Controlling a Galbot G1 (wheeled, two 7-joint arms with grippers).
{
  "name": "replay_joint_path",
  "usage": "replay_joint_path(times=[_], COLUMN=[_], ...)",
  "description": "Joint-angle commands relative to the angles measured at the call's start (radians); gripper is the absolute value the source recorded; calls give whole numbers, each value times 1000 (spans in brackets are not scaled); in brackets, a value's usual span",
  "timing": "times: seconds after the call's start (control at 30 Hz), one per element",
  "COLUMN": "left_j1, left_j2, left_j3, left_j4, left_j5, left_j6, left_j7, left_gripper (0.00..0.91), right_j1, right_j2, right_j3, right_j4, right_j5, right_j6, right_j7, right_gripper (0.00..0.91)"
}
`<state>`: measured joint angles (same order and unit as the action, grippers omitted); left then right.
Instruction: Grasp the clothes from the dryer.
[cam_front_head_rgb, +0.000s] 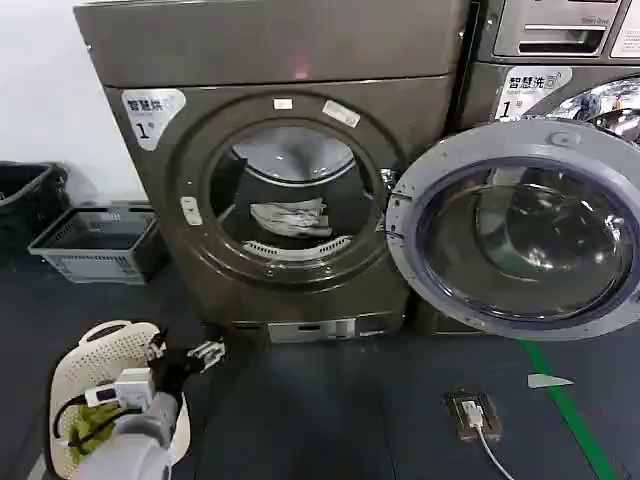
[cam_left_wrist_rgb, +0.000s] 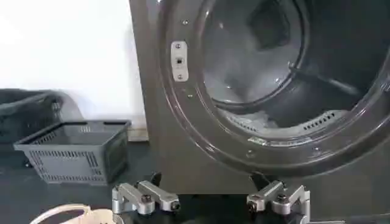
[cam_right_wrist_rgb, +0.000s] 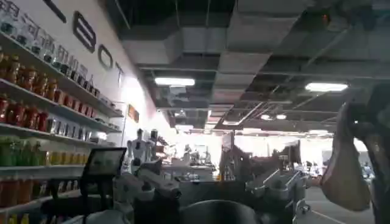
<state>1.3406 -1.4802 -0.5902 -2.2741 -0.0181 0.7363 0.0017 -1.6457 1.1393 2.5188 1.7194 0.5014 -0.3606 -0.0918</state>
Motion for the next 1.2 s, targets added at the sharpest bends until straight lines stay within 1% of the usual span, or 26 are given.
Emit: replay_joint_path(times=[0.03,0.17,0.5,1.2], left_j1=[2,9,14,13], left_j2=[-2,-3,-5,-8], left_j3=[1,1,3,7], left_j4=[-5,-13,-18,-25], left_j5=[11,14,16,20], left_j6=[49,49,49,49], left_j7=[6,8,8,9], left_gripper=[907,907,907,907], right_j1=[2,-1,-1,0], right_j2=[0,7,11,8], right_j3=[-20,-27,-31,-26], right_j4=[-23,-29,-31,-30], right_j5=[52,46,48,51], right_j6=[91,97,86,75], right_j7=[50,48,66,71], right_gripper=[907,907,907,907])
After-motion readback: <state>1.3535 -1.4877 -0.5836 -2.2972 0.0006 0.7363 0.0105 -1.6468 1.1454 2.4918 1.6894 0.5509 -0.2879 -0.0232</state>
